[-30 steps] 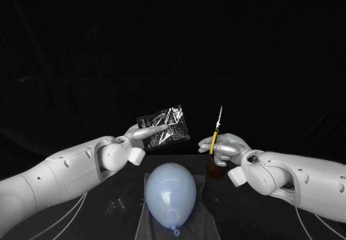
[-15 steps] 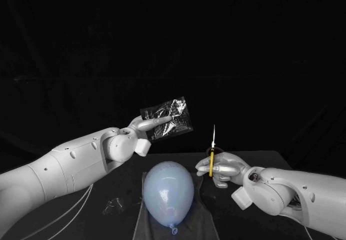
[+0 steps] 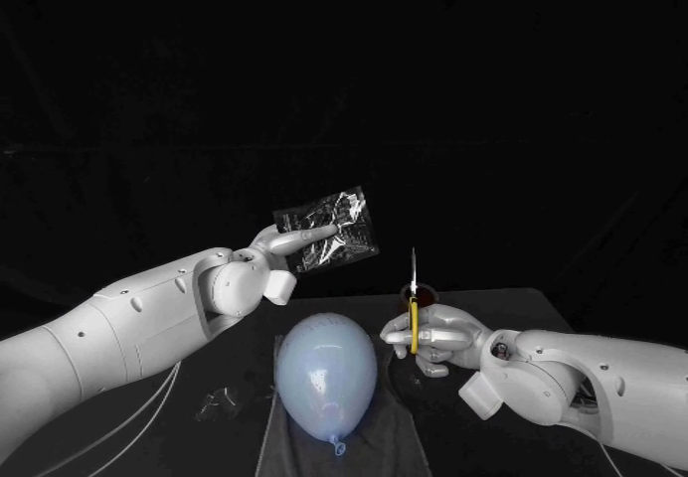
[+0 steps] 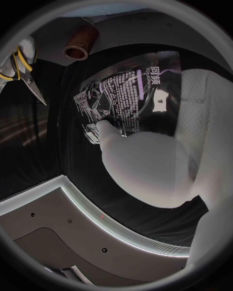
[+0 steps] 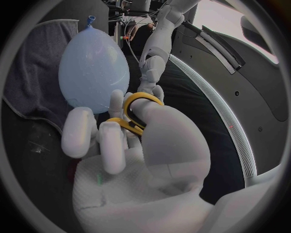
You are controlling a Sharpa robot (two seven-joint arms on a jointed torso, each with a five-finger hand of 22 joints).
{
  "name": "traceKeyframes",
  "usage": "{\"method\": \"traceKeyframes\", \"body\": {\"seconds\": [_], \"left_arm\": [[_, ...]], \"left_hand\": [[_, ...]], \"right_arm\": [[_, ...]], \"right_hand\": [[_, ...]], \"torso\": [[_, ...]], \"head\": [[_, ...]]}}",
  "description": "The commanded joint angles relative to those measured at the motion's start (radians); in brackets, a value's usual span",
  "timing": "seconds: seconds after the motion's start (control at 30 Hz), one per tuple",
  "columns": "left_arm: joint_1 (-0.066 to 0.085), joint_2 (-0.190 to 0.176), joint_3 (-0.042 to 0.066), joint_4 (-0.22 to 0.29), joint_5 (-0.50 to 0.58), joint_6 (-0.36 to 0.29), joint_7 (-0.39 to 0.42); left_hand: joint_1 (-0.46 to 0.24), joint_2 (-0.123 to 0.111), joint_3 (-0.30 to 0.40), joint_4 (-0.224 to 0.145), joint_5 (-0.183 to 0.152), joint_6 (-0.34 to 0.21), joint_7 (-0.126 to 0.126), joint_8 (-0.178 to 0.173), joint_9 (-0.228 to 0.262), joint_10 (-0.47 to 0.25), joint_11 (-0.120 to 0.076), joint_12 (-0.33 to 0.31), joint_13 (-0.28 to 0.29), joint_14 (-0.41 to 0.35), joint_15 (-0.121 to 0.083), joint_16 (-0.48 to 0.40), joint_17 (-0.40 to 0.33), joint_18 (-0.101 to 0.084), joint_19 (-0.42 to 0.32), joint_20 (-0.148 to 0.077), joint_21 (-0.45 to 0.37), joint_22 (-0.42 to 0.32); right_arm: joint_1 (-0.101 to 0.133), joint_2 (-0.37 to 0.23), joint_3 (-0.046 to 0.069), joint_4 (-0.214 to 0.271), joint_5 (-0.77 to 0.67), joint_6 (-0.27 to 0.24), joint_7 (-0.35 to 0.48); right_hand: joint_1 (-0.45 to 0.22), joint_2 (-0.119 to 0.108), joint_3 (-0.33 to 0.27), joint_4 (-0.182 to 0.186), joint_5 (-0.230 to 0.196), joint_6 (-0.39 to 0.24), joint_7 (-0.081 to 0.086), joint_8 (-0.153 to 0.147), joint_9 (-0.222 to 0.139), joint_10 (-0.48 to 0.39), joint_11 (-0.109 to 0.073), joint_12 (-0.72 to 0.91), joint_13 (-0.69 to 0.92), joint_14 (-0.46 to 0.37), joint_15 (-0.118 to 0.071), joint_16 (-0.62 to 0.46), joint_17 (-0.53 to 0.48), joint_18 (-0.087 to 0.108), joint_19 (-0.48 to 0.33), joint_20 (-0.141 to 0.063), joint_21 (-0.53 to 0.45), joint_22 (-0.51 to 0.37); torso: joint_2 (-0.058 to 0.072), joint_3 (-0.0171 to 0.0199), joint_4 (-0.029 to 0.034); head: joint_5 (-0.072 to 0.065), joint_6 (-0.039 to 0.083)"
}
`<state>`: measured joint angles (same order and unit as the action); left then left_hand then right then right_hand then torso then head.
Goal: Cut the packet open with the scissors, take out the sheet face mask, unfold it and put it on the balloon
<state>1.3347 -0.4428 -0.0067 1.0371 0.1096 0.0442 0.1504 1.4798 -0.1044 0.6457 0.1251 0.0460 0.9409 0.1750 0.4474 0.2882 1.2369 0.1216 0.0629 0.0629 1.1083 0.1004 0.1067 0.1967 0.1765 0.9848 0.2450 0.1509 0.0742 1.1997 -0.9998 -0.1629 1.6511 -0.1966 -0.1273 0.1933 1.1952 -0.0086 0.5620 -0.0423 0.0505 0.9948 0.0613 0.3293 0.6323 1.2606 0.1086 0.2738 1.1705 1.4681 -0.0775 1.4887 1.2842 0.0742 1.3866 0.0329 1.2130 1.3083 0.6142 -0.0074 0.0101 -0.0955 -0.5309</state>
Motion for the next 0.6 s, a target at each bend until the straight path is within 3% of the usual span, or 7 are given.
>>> {"method": "traceKeyframes", "body": {"seconds": [0.03,0.07,0.13,0.17,0.33,0.4,0.6], "left_arm": [[-0.001,0.001,0.001,0.008,-0.001,0.002,-0.006],[-0.002,0.0,0.001,0.01,-0.001,0.003,-0.007],[-0.003,-0.002,0.001,0.013,-0.001,0.004,-0.009],[-0.004,-0.004,0.001,0.016,-0.001,0.003,-0.011],[-0.009,-0.01,0.001,0.029,-0.001,0.004,-0.021],[-0.011,-0.011,0.001,0.033,-0.001,0.004,-0.025],[-0.015,-0.005,0.001,0.044,-0.001,0.004,-0.048]], "left_hand": [[-0.011,0.0,0.002,-0.006,0.003,0.003,-0.002,0.004,0.042,0.007,-0.002,0.001,0.001,0.008,0.0,0.003,0.001,0.009,0.005,0.0,0.004,0.002],[-0.011,0.0,0.002,-0.006,0.003,0.003,-0.002,0.004,0.042,0.007,-0.002,0.001,0.001,0.008,0.0,0.003,0.001,0.009,0.005,0.0,0.004,0.002],[-0.011,0.0,0.002,-0.006,0.003,0.003,-0.002,0.004,0.042,0.007,-0.002,0.001,0.001,0.008,0.0,0.003,0.001,0.009,0.005,0.0,0.004,0.002],[-0.011,0.0,0.002,-0.006,0.003,0.003,-0.002,0.004,0.042,0.007,-0.002,0.001,0.001,0.008,0.0,0.003,0.001,0.009,0.005,0.0,0.004,0.002],[-0.012,0.0,0.002,-0.006,0.003,0.003,-0.002,0.004,0.042,0.007,-0.002,0.001,0.001,0.008,0.0,0.003,0.001,0.009,0.005,0.0,0.004,0.002],[-0.012,0.0,0.002,-0.006,0.003,0.003,-0.002,0.004,0.042,0.007,-0.002,0.001,0.001,0.008,0.0,0.003,0.001,0.009,0.005,0.0,0.004,0.002],[-0.013,0.0,0.002,-0.007,0.003,0.003,-0.002,0.004,0.042,0.008,-0.002,0.001,0.001,0.008,0.0,0.003,0.001,0.009,0.006,-0.001,0.005,0.002]], "right_arm": [[-0.001,-0.012,0.0,0.01,0.027,0.046,-0.016],[-0.001,-0.017,0.0,0.012,0.015,0.052,-0.035],[-0.001,-0.023,-0.001,0.016,-0.005,0.059,-0.067],[-0.001,-0.028,-0.001,0.02,-0.024,0.065,-0.091],[-0.001,-0.04,-0.002,0.034,-0.097,0.06,-0.162],[-0.001,-0.041,-0.002,0.036,-0.109,0.053,-0.173],[-0.001,-0.041,-0.002,0.037,-0.163,0.028,-0.201]], "right_hand": [[-0.02,-0.031,-0.017,0.009,0.0,0.018,-0.019,0.077,0.106,0.282,-0.143,1.144,0.257,0.066,-0.013,0.023,0.074,0.007,0.008,-0.008,0.007,0.033],[-0.032,-0.042,-0.029,0.02,-0.003,0.024,-0.031,0.105,0.136,0.303,-0.15,1.261,0.366,0.087,-0.019,0.058,0.192,-0.002,0.028,-0.012,0.043,0.058],[-0.062,-0.06,-0.054,0.048,-0.002,0.015,-0.035,0.141,0.183,0.31,-0.157,1.297,0.4,0.091,-0.022,0.067,0.221,-0.005,0.034,-0.015,0.053,0.068],[-0.099,-0.081,-0.093,0.081,-0.001,0.029,-0.04,0.188,0.234,0.31,-0.162,1.297,0.4,0.094,-0.021,0.072,0.243,-0.005,0.038,-0.019,0.061,0.076],[-0.139,-0.111,-0.153,0.127,-0.001,0.021,-0.053,0.26,0.328,0.31,-0.169,1.297,0.4,0.096,-0.033,0.074,0.253,-0.008,0.044,-0.028,0.073,0.087],[-0.139,-0.112,-0.157,0.13,-0.002,0.015,-0.054,0.26,0.334,0.31,-0.168,1.297,0.4,0.096,-0.034,0.075,0.255,-0.009,0.046,-0.029,0.076,0.09],[-0.14,-0.15,-0.19,0.161,0.001,-0.107,-0.001,0.129,0.294,0.31,-0.127,1.297,0.4,0.102,-0.005,0.081,0.281,-0.017,0.059,-0.015,0.102,0.11]], "torso": [[-0.001,-0.0016,0.001],[-0.001,-0.0017,0.0009],[-0.001,-0.0016,0.0008],[-0.001,-0.0015,0.001],[-0.001,-0.0012,0.0014],[-0.001,-0.001,0.0012],[-0.001,-0.0005,0.0004]], "head": [[-0.011,-0.015],[-0.015,-0.02],[-0.019,-0.026],[-0.023,-0.032],[-0.032,-0.043],[-0.035,-0.045],[-0.046,-0.054]]}}
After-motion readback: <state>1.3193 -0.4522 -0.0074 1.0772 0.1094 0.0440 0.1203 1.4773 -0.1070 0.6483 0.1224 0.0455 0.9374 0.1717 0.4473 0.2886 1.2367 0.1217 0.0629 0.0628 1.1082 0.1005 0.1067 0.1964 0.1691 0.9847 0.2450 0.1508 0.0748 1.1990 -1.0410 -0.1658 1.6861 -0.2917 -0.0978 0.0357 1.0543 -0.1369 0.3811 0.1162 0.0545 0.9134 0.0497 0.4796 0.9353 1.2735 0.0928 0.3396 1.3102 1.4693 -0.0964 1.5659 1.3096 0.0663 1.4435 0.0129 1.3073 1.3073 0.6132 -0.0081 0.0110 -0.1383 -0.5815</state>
